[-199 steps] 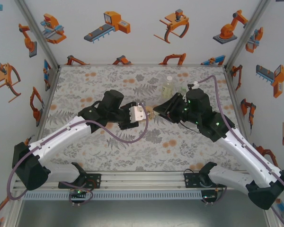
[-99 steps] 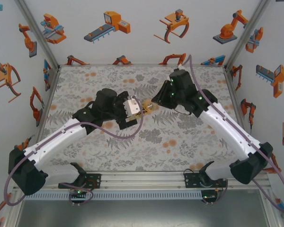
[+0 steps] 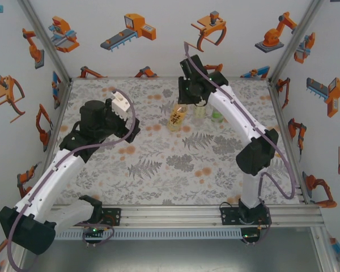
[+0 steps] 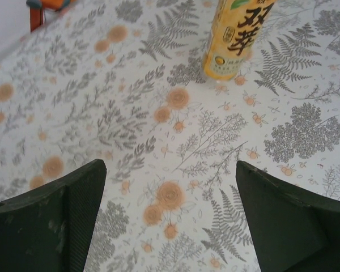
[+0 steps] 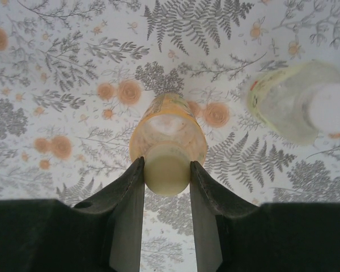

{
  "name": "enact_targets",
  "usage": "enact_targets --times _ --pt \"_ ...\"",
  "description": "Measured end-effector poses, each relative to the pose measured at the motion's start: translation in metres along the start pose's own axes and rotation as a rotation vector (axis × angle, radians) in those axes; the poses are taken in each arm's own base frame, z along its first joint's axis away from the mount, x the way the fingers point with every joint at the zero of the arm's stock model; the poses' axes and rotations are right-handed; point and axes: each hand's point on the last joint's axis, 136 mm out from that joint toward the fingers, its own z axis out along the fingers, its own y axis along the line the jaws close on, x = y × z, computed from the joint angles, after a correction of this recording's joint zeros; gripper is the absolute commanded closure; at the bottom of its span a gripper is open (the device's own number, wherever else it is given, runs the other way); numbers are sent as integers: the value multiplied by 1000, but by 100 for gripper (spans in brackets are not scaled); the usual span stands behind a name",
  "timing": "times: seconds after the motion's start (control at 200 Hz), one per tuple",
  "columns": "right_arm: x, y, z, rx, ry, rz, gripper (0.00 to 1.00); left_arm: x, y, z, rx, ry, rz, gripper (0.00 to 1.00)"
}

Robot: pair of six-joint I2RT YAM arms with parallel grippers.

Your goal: Screw on the bottle caps

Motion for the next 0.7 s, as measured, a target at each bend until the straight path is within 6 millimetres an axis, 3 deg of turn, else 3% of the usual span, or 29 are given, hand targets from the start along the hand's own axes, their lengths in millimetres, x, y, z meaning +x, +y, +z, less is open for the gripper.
enact_targets --times 0.085,0.225,0.371,0.591,0.701 --pt "-9 0 10 22 1 -47 100 11 9 0 -5 37 -64 14" --pt "-17 -2 24 54 7 -105 100 18 5 -1 32 51 -104 13" --pt "-13 -5 36 72 33 -131 100 27 2 -1 51 61 -120 14" --pt "-16 -3 37 66 30 -138 53 38 0 0 63 78 -135 13" --pt "-17 -3 35 66 26 -142 42 40 -1 1 65 81 -143 12"
